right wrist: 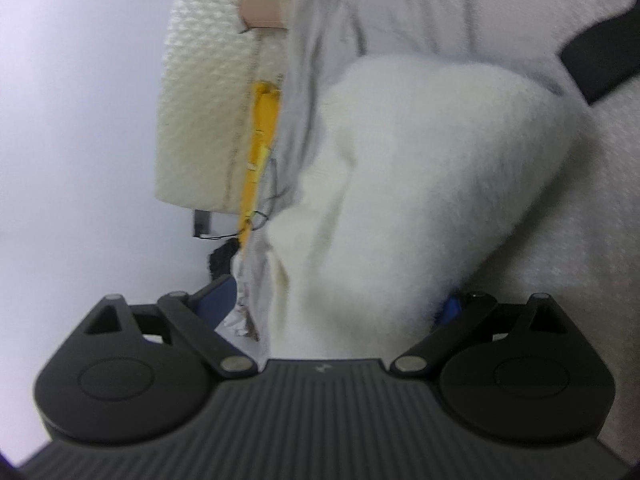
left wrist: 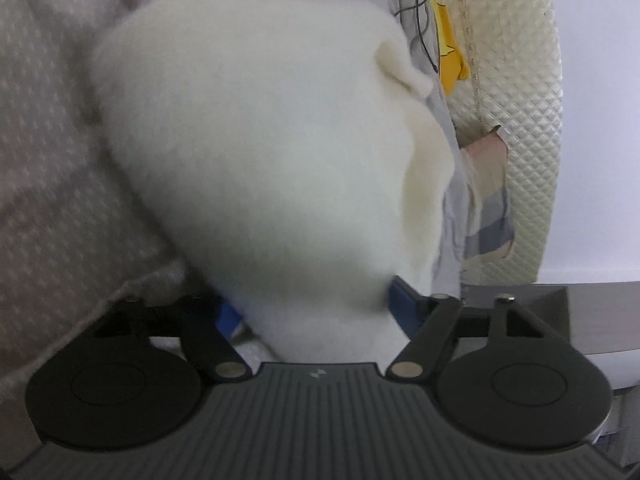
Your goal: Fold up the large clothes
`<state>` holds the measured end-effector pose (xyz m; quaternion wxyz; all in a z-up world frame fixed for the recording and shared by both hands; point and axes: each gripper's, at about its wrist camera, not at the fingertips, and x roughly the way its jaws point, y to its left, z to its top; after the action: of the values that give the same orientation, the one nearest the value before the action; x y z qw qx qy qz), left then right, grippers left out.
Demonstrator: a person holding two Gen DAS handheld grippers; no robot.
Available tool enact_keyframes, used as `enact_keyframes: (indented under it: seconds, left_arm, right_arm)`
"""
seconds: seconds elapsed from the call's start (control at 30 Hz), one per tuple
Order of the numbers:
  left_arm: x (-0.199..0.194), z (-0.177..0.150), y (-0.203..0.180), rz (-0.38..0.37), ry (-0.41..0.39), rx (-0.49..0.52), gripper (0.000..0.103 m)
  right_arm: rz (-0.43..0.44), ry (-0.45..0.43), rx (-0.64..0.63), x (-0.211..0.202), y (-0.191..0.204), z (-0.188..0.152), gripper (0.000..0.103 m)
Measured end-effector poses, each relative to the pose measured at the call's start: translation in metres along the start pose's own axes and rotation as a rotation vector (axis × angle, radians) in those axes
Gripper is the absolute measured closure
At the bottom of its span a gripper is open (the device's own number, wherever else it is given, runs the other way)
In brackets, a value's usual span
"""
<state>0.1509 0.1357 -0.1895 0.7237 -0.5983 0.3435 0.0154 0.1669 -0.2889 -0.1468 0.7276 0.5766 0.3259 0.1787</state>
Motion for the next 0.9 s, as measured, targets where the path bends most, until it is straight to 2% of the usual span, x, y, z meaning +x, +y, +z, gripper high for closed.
enact_keyframes:
  seconds: [0.1, 0.17, 0.3, 0.43, 0.53, 0.7, 0.9]
  left_arm:
    - [0.000, 0.001, -0.009, 0.037, -0.041, 0.074, 0.042]
    - [0.002, -0.001, -0.020, 0.054, -0.073, 0.141, 0.046]
    - [0.003, -0.002, -0.034, 0.071, -0.119, 0.213, 0.053]
    - [-0.005, -0.010, -0.047, 0.068, -0.154, 0.290, 0.058]
    - [-0.013, -0.013, -0.055, 0.041, -0.175, 0.318, 0.061]
    - [-0.047, -0.023, -0.068, -0.013, -0.215, 0.383, 0.061]
    - [-0.097, -0.042, -0.077, -0.080, -0.171, 0.405, 0.061]
  right_arm:
    - [-0.041, 0.000, 0.050, 0.002, -0.012, -0.002, 0.005]
    - [-0.067, -0.002, 0.050, 0.005, -0.014, -0.002, 0.009]
    - [-0.186, -0.017, -0.045, 0.014, -0.009, 0.000, 0.045]
    - [-0.216, -0.031, -0.100, 0.013, -0.008, -0.001, 0.064]
    - [-0.182, -0.060, -0.155, 0.001, -0.001, -0.004, 0.070]
    - [-0.137, -0.085, -0.237, -0.022, 0.020, -0.017, 0.071]
    - [-0.063, -0.096, -0.246, -0.069, 0.032, -0.034, 0.070]
